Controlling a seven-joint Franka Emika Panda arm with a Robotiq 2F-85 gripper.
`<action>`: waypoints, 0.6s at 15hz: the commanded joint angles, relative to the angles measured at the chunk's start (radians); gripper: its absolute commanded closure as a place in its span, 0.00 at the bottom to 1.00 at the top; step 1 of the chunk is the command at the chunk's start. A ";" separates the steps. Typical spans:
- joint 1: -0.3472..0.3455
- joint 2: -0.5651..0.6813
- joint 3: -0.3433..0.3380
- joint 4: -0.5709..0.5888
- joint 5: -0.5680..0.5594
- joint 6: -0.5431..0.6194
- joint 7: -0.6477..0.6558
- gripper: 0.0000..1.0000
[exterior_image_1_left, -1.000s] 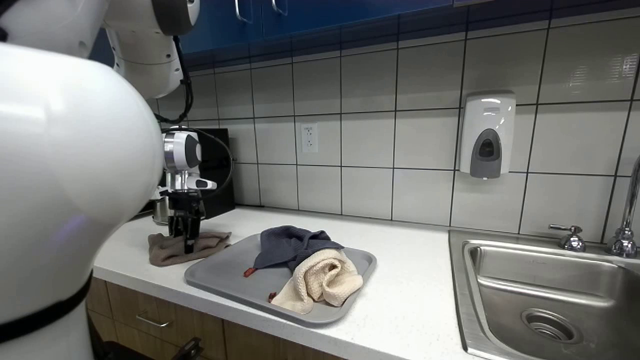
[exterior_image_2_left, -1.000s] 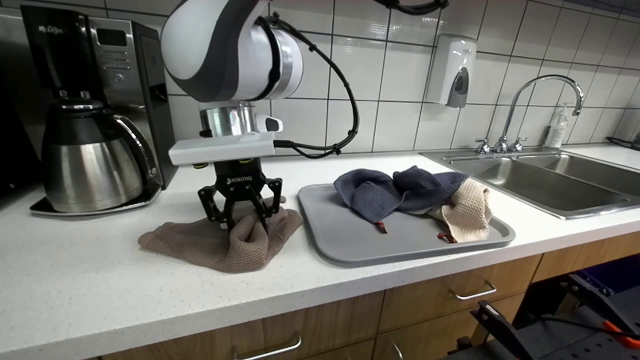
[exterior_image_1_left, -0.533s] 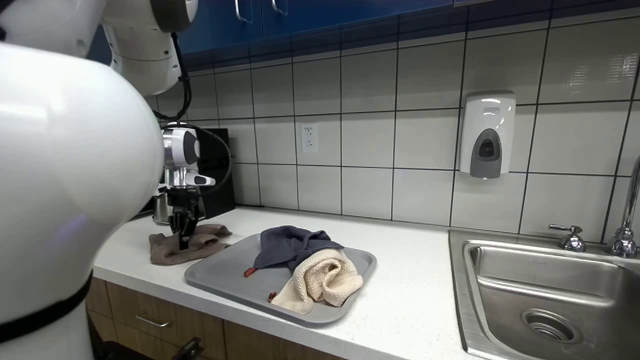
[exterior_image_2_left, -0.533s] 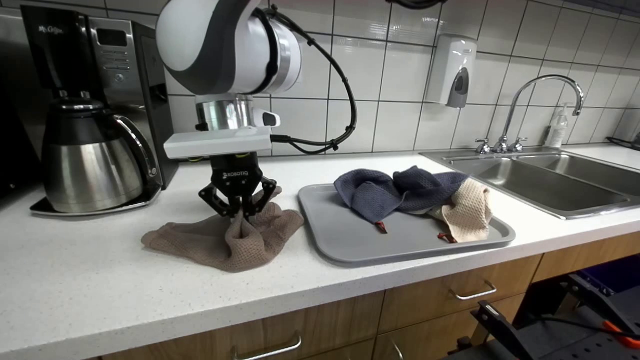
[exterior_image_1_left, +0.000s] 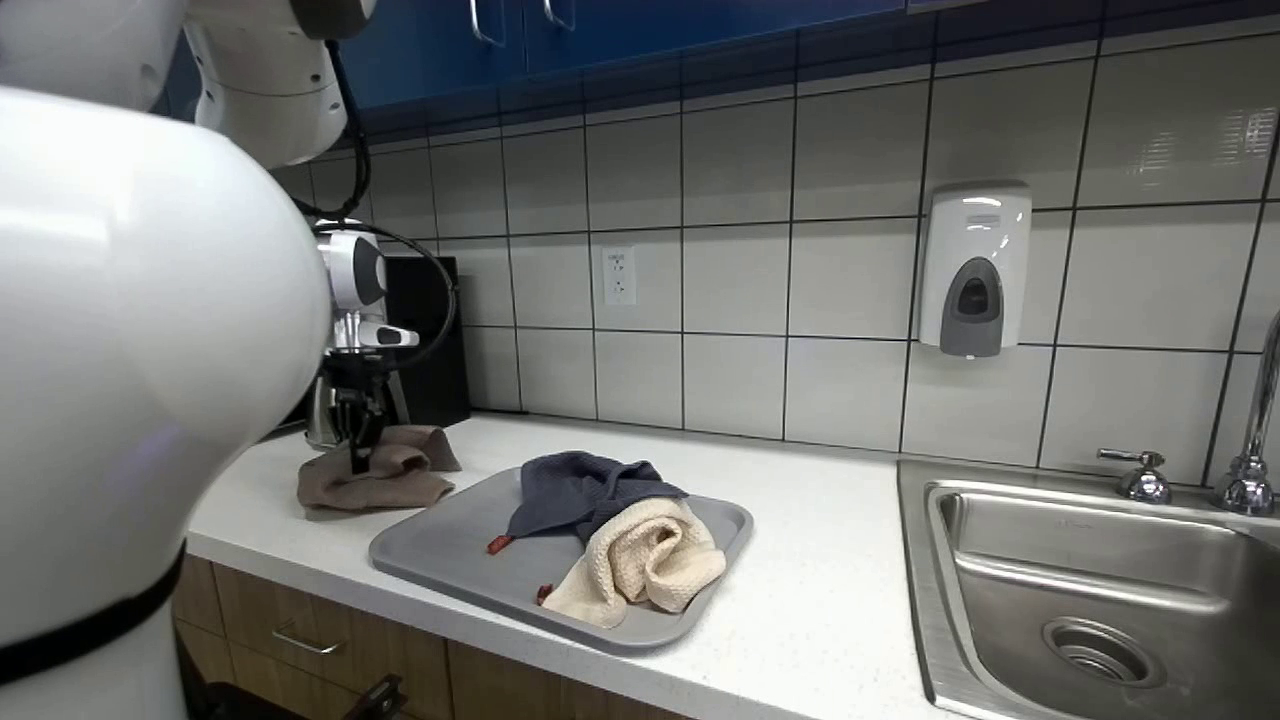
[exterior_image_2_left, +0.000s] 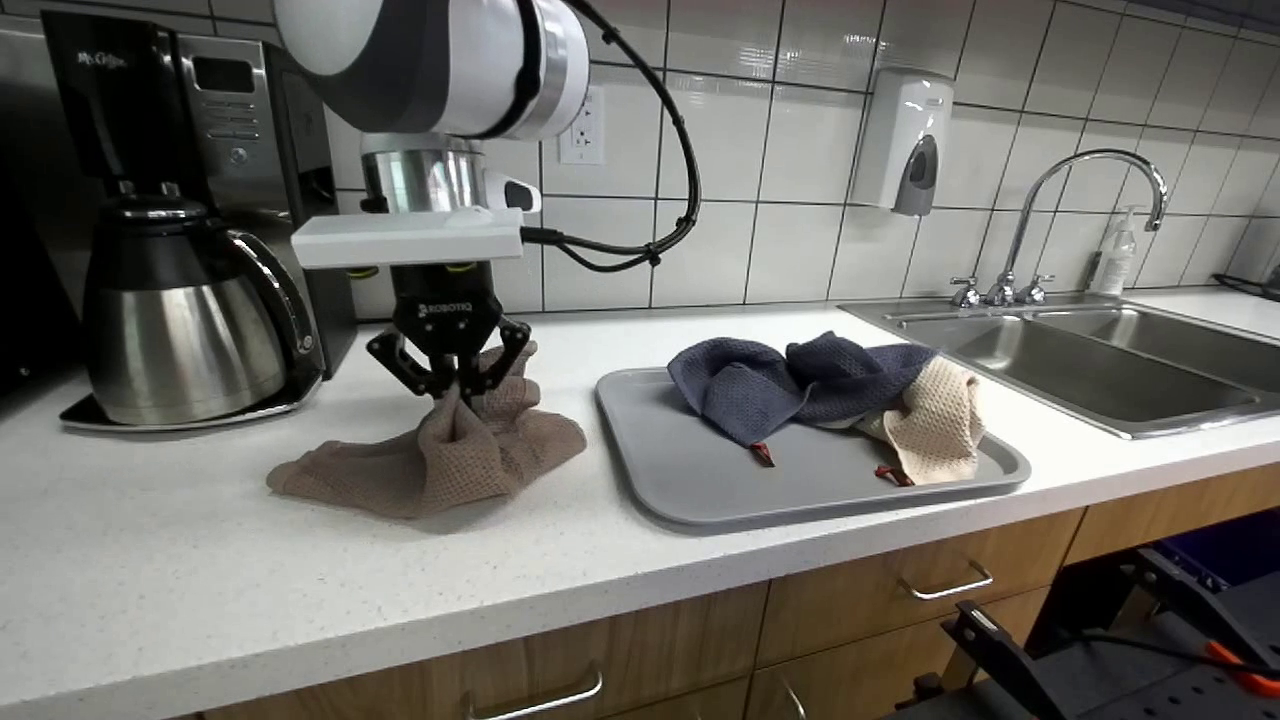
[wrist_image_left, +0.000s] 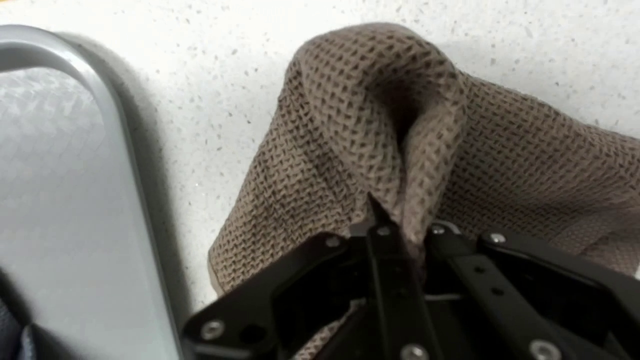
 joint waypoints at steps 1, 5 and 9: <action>0.012 -0.060 -0.001 -0.024 -0.029 0.012 0.023 0.98; 0.014 -0.101 -0.008 -0.038 -0.050 0.021 0.035 0.98; 0.013 -0.146 -0.013 -0.064 -0.078 0.038 0.058 0.98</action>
